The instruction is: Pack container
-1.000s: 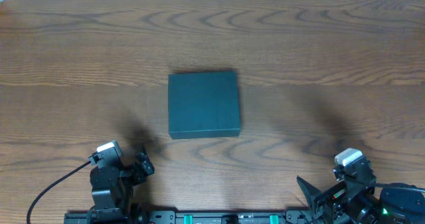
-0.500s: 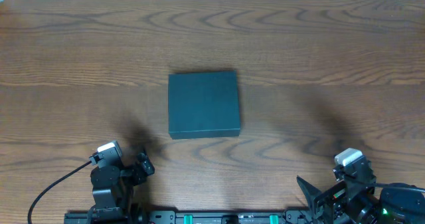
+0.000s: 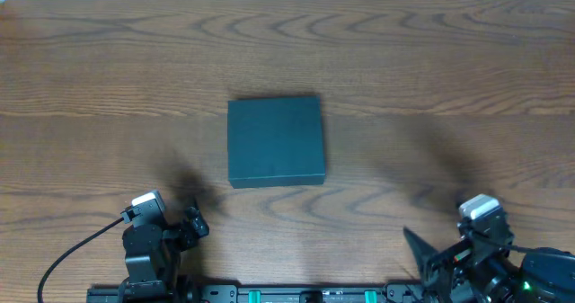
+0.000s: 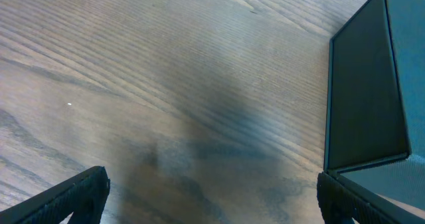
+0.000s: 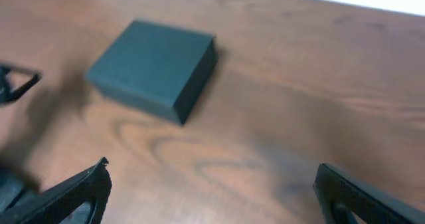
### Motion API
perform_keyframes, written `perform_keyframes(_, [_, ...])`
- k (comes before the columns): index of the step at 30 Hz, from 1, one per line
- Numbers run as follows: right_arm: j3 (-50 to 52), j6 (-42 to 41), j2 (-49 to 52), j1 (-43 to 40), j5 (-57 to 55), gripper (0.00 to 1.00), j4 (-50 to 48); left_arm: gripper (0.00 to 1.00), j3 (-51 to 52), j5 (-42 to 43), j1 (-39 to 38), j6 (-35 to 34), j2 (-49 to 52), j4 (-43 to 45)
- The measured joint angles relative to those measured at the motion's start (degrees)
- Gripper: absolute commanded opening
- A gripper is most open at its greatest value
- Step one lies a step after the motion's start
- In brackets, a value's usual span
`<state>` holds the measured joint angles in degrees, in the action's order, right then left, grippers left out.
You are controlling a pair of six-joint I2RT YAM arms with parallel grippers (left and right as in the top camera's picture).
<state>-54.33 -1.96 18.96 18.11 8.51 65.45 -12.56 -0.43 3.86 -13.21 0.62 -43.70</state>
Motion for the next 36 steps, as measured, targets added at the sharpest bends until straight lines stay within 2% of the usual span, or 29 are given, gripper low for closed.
perform_keyframes(5, [7.5, 0.0, -0.7, -5.5, -3.6, 0.99, -6.9, 0.98, 0.0, 0.0, 0.0, 0.0, 0.0, 0.0])
perform_keyframes(11, [25.5, 0.0, -6.4, -9.0, -5.8, 0.99, -16.0, 0.98, 0.1, 0.0, 0.0, 0.0, 0.0, 0.0])
perform_keyframes(18, [38.3, -0.3, -14.8, -12.3, -6.2, 0.99, -17.8, 0.99, 0.1, 0.0, 0.0, 0.0, 0.0, 0.0])
perform_keyframes(25, [43.4, -0.5, -17.7, -12.6, -6.6, 0.99, -18.2, 0.98, 0.1, 0.0, 0.0, 0.0, 0.0, 0.0])
perform_keyframes(36, [43.5, -0.5, -18.0, -12.6, -7.5, 0.99, -18.5, 0.98, 0.1, 0.0, 0.0, 0.0, 0.0, 0.0])
